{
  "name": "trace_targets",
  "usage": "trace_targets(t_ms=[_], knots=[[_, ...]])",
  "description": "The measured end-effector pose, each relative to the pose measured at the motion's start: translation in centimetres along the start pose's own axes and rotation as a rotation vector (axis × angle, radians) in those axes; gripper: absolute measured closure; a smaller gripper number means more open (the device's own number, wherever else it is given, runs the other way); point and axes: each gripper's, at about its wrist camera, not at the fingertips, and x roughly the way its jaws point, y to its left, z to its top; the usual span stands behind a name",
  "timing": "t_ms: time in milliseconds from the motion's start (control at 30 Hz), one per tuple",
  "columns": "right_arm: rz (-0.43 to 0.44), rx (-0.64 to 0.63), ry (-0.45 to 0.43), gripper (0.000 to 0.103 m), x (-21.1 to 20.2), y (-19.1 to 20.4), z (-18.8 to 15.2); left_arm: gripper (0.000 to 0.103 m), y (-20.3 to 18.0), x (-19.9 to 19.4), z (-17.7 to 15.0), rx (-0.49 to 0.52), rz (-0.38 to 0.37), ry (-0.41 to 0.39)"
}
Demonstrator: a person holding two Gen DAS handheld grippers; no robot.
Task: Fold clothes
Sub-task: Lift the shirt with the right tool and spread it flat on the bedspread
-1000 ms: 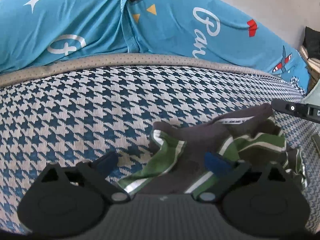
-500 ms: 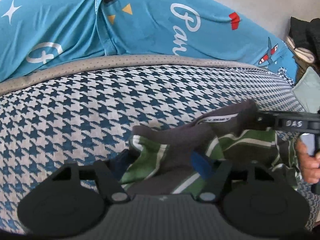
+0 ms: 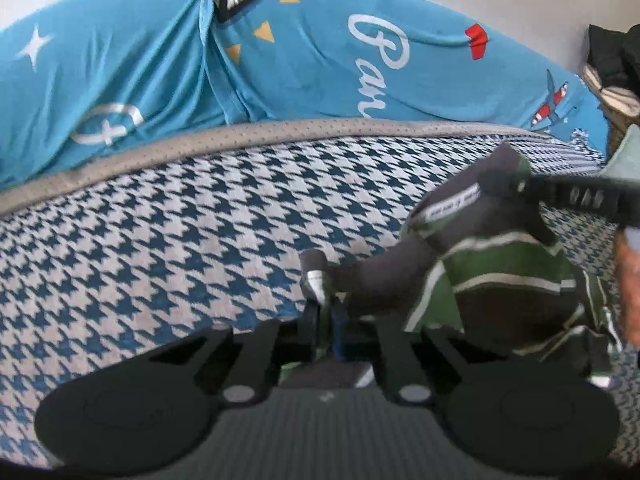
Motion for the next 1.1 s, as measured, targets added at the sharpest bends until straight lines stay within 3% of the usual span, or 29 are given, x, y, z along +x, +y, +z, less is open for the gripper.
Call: trace_targets(t_ms=[200,367,400,433,467,500,533,567,667,900,1100], knots=[[0.015,0.042,-0.136,0.094,-0.9,1.2,2.8,0.097,0.7,-2.7,1.8,-0.03,0.161,-0.146],[0.05,0.096,-0.383,0.094,-3.2,3.4,5.3,0.097,1.5,-6.2,4.4,-0.106,0.302,-0.321],[0.043,0.126,-0.407,0.092,-3.3,3.7,5.6,0.091,1.7,-6.7,4.8,-0.132,0.327,-0.34],[0.047,0.143,-0.385,0.087,-2.9,3.8,5.6,0.088,2.0,-6.9,5.2,-0.165,0.346,-0.337],[0.051,0.159,-0.36,0.075,-2.5,3.8,5.7,0.085,2.5,-6.9,5.4,-0.204,0.351,-0.324],[0.056,0.174,-0.334,0.062,-2.1,3.9,5.7,0.075,3.0,-6.7,5.4,-0.232,0.347,-0.317],[0.049,0.167,-0.317,0.061,-1.9,3.9,5.6,0.06,3.3,-6.5,5.3,-0.246,0.343,-0.309],[0.042,0.157,-0.301,0.061,-1.7,3.8,5.5,0.055,3.6,-6.4,5.0,-0.254,0.341,-0.299],[0.034,0.154,-0.259,0.061,-1.6,3.1,5.5,0.054,3.9,-6.5,4.4,-0.259,0.334,-0.28],[-0.08,0.192,-0.192,0.061,-2.5,-0.8,4.7,0.054,3.0,-6.9,4.4,-0.258,0.28,-0.276],[-0.18,0.23,-0.104,0.061,-3.1,-4.6,3.3,0.04,1.0,-7.4,4.3,-0.234,0.252,-0.274]])
